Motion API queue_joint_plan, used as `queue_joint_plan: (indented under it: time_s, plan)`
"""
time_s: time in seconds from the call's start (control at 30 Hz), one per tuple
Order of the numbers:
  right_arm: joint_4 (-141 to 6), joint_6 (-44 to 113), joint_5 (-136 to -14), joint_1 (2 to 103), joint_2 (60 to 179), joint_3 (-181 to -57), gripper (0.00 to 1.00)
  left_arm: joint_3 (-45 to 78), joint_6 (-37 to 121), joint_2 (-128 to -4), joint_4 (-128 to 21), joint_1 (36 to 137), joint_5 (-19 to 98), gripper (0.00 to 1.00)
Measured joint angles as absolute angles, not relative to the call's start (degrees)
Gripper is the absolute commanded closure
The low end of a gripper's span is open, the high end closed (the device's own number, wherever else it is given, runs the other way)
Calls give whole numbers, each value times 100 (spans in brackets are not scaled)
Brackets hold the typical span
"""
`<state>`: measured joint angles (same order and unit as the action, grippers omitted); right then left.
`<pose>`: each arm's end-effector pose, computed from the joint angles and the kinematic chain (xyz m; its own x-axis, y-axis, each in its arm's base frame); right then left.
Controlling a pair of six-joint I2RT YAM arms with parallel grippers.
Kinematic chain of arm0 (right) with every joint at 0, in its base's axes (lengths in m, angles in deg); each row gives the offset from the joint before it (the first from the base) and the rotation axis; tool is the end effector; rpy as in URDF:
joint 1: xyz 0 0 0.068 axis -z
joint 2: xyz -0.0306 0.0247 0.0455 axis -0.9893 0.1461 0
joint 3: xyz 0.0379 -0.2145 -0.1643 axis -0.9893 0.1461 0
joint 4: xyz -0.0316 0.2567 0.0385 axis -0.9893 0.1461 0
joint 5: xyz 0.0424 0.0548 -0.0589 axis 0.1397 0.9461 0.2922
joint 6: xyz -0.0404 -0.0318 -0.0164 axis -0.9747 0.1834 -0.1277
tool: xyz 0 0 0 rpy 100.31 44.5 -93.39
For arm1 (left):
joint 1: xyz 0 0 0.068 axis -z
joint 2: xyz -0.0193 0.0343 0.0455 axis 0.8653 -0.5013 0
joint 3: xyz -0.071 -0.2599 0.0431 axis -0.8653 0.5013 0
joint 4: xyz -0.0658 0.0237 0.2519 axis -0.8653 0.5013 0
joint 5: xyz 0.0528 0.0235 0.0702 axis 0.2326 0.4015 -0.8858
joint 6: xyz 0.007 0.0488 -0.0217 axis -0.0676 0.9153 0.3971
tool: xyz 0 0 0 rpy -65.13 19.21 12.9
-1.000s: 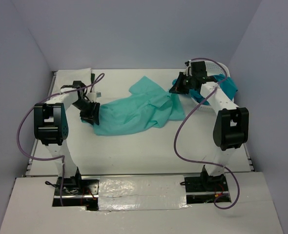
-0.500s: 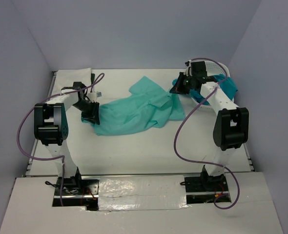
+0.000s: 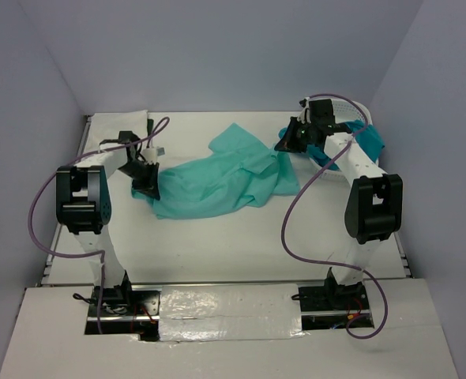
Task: Fold and stack the t-shirts
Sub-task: Flatten out the tshirt
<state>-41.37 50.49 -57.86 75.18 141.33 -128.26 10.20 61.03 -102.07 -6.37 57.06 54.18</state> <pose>0.4017 0.0599 0.2772 -0.7970 0.2632 -0.5436 -0.0945 0.8346 0.5427 0.3764 0.0048 0.1708 -0.9659 0.0673 -0.2501 0.1561 0.9220 -0.3545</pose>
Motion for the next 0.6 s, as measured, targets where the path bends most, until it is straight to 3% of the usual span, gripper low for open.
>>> queue_joint_plan:
  time_s: [0.07, 0.17, 0.3, 0.37, 0.43, 0.6]
  plan:
    - [-4024, 5062, -5720, 7540, 14155, -12941, 100, 644, 6120, -10275, -435, 5706, 5431, 100]
    - [-3587, 5077, -5635, 7656, 14494, -13997, 100, -1312, 6122, -10765, -79, 5708, 5427, 100]
    - [-3248, 5261, -5572, 8010, 15763, -17523, 100, -5120, 5947, -11711, -671, 5573, 5462, 100]
    - [-3536, 5560, -5495, 8286, 16028, -18646, 100, -5417, 5655, -11410, -1659, 5400, 5512, 100]
    - [-3908, 5869, -5388, 8605, 15757, -18764, 100, -5157, 5421, -10863, -2352, 5195, 5602, 100]
    - [-4614, 6120, -5285, 8943, 14229, -17269, 100, -5522, 5045, -10391, -3421, 4950, 6141, 100]
